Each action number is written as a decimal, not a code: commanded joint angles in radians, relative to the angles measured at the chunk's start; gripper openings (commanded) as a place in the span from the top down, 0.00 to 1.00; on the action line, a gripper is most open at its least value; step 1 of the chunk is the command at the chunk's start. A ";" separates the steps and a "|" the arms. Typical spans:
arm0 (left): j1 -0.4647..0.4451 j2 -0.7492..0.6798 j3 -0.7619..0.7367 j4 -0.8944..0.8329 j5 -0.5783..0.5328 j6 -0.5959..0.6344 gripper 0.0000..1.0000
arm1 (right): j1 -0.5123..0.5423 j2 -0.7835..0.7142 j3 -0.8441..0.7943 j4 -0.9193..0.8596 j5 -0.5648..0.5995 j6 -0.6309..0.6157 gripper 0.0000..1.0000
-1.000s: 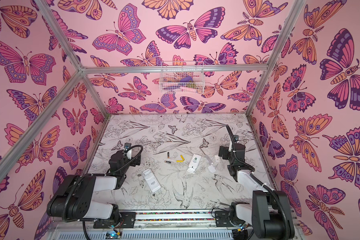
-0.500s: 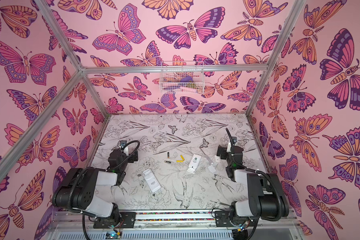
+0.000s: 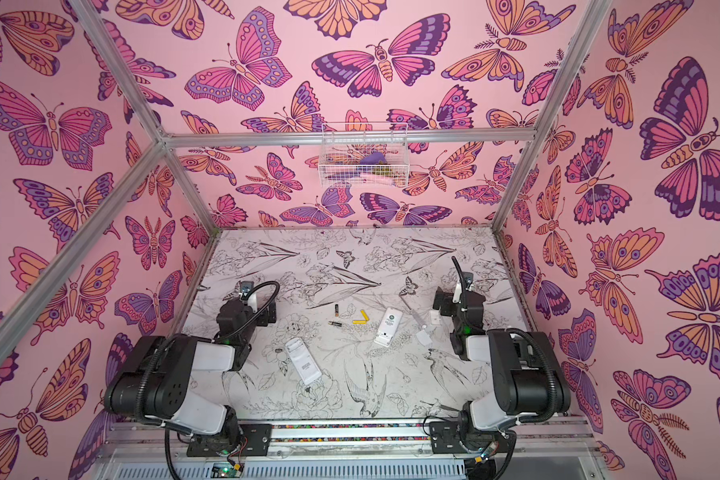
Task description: Unload the batteries from the remote control
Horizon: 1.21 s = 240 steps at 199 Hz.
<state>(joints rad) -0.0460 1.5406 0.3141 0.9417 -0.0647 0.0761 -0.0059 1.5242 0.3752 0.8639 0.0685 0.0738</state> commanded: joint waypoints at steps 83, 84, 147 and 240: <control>0.004 -0.007 0.005 -0.006 0.008 -0.013 0.01 | 0.000 -0.015 0.025 -0.048 -0.021 -0.016 0.00; 0.004 -0.008 0.005 -0.006 0.008 -0.014 0.01 | 0.000 -0.015 0.025 -0.048 -0.021 -0.016 0.00; 0.003 -0.011 0.005 0.002 0.016 -0.011 0.01 | 0.001 -0.016 0.025 -0.048 -0.021 -0.016 0.00; 0.011 -0.002 0.006 -0.003 0.051 -0.006 0.01 | 0.000 -0.017 0.025 -0.047 -0.021 -0.016 0.00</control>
<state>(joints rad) -0.0460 1.5333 0.2501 1.0252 0.0345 0.1062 -0.0059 1.5238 0.3798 0.8082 0.0582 0.0700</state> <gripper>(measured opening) 0.993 0.995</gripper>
